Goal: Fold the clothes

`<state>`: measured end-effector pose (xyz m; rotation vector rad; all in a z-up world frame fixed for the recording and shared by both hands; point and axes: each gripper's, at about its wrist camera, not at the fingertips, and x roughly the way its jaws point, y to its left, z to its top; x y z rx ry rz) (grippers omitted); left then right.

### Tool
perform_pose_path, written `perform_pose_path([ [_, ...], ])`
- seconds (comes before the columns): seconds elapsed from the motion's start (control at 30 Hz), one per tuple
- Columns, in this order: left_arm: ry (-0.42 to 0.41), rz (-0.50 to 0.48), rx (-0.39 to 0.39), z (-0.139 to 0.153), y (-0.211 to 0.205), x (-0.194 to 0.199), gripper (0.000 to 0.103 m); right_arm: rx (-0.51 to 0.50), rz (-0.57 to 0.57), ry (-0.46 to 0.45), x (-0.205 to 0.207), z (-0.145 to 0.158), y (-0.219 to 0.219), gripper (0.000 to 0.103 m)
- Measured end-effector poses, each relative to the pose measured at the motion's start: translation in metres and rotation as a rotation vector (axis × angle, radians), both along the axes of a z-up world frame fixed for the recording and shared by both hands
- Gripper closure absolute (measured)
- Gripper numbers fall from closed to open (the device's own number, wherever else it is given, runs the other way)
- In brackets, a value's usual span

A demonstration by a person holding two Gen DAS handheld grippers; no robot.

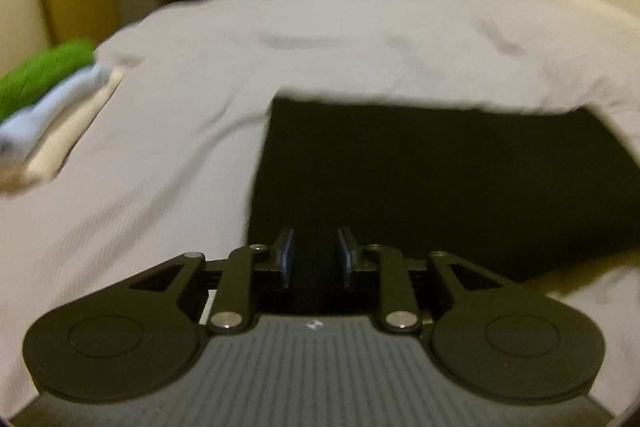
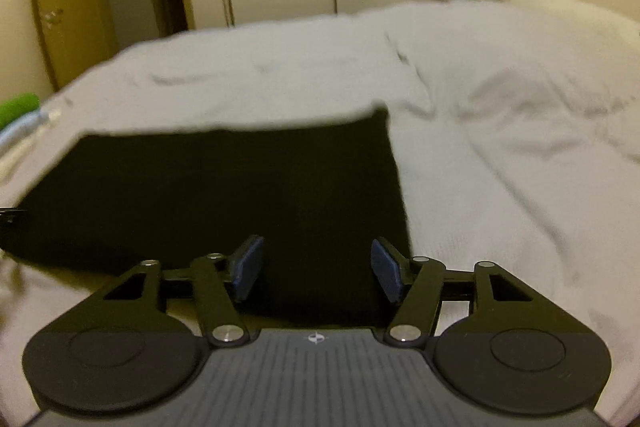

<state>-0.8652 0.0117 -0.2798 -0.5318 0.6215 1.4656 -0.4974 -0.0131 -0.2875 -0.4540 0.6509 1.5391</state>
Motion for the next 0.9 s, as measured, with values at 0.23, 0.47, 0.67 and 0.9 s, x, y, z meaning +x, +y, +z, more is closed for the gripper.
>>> perform_pose_path([
  [0.23, -0.082, 0.054, -0.062, 0.015, -0.029, -0.012, 0.066, -0.084, -0.188, -0.098, 0.017, 0.012, -0.011, 0.030],
  [0.47, -0.047, 0.014, -0.076, 0.035, -0.071, 0.017, 0.039, -0.114, -0.144, 0.041, 0.004, 0.035, -0.052, 0.003],
  [0.67, 0.008, -0.024, -0.046, 0.060, -0.106, 0.046, 0.025, -0.097, -0.096, 0.045, -0.025, 0.063, -0.083, 0.003],
  [0.9, 0.056, -0.027, 0.033, 0.097, -0.141, 0.059, 0.009, -0.043, -0.149, -0.031, -0.037, 0.098, -0.103, 0.000],
])
